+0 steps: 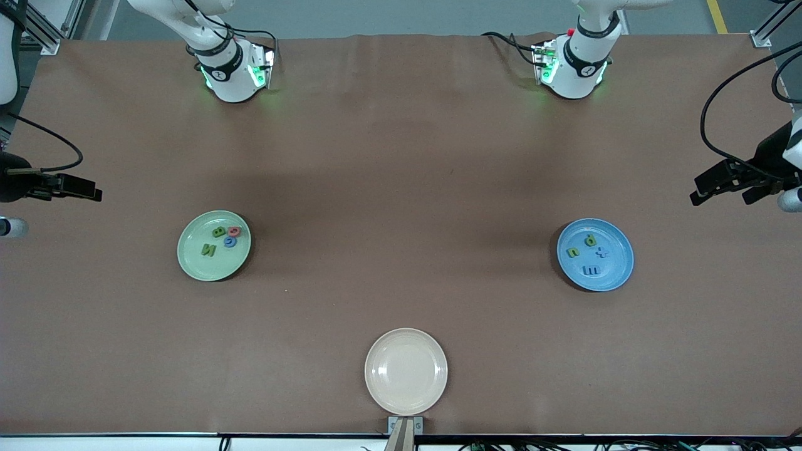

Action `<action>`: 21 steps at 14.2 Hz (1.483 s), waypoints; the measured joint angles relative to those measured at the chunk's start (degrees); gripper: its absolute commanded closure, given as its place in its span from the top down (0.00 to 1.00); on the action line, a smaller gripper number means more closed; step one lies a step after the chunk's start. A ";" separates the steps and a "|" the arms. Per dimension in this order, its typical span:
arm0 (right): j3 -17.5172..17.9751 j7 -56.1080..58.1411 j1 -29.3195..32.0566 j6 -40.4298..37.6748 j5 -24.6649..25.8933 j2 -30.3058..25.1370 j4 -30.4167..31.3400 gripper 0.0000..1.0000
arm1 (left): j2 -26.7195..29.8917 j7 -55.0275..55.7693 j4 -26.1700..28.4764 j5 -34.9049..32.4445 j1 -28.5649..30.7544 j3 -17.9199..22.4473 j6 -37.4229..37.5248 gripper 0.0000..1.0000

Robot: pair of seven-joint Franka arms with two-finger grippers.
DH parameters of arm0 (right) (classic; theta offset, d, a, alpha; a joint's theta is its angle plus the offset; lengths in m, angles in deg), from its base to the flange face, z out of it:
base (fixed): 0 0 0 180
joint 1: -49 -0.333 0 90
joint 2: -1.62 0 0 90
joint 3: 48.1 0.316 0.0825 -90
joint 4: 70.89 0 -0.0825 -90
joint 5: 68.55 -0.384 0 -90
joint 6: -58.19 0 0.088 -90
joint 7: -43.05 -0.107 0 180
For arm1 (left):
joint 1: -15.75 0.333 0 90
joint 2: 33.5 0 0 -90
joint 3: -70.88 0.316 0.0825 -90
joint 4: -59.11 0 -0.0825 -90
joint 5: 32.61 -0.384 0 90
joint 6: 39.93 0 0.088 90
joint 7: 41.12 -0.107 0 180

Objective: Sort upper and lower case letters into plates

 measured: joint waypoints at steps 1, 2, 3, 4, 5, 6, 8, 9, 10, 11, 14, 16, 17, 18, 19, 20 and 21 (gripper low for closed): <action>0.00 0.00 0.00 -0.20 0.00 -0.28 -0.01 1.00 | 0.00 0.48 -1.22 -0.27 0.00 -0.36 0.76 1.00; -0.01 0.00 0.01 -0.41 0.00 -0.70 0.04 1.00 | 0.01 0.58 -2.45 -0.34 0.05 -0.40 1.87 1.00; -0.01 0.00 0.01 -0.57 0.00 -1.40 0.36 1.00 | 0.01 0.58 -3.54 -0.34 0.22 -0.37 3.11 1.00; -0.01 0.00 0.02 -0.55 0.00 -2.43 1.12 1.00 | 0.01 0.58 -4.32 -0.34 0.39 -0.26 4.04 1.00; -0.02 0.00 0.03 -0.46 0.00 -3.84 2.25 1.00 | 0.01 0.58 -4.85 -0.34 0.55 -0.18 4.55 1.00; -0.02 0.01 0.03 -0.45 0.00 -5.51 3.56 1.00 | 0.01 0.58 -5.10 -0.34 0.67 -0.16 4.75 1.00; -0.02 0.14 0.03 -0.73 0.00 -8.77 5.66 1.00 | 0.00 0.58 -5.38 -0.34 0.69 -0.21 5.57 1.00; -0.02 0.26 0.03 -1.08 0.00 -10.08 6.26 1.00 | 0.00 0.58 -5.71 -0.34 0.68 -0.23 6.42 1.00; -0.02 0.39 0.03 -1.43 0.00 -11.13 6.66 1.00 | 0.01 0.58 -6.40 -0.34 0.68 -0.24 7.55 1.00; -0.01 0.50 0.03 -1.75 0.00 -11.93 6.91 1.00 | 0.01 0.58 -7.29 -0.34 0.68 -0.26 8.67 1.00; -0.01 0.64 0.03 -2.11 0.01 -13.07 7.03 1.00 | 0.03 1.94 -9.06 -0.34 0.60 -0.53 11.00 1.00; 0.01 0.70 0.03 -2.20 0.02 -13.59 7.04 1.00 | 0.03 2.71 -9.10 -0.34 0.47 -0.70 11.18 1.00; 0.04 0.72 0.03 -2.41 0.02 -13.90 7.03 1.00 | 0.03 2.85 -9.10 -0.34 0.39 -0.70 11.22 1.00; 0.11 0.73 0.03 -2.75 0.02 -14.30 7.04 1.00 | 0.03 2.91 -9.10 -0.34 0.36 -0.70 11.26 1.00; 0.25 0.73 0.03 -3.23 0.02 -14.76 7.04 1.00 | 0.03 2.93 -9.10 -0.34 0.36 -0.70 11.29 1.00; 0.47 0.73 0.02 -3.72 0.02 -15.17 7.04 1.00 | 0.03 2.93 -9.09 -0.34 0.36 -0.70 11.32 1.00; 0.74 0.72 0.01 -3.93 0.02 -15.49 7.05 1.00 | 0.02 2.93 -9.08 -0.34 0.36 -0.70 11.36 1.00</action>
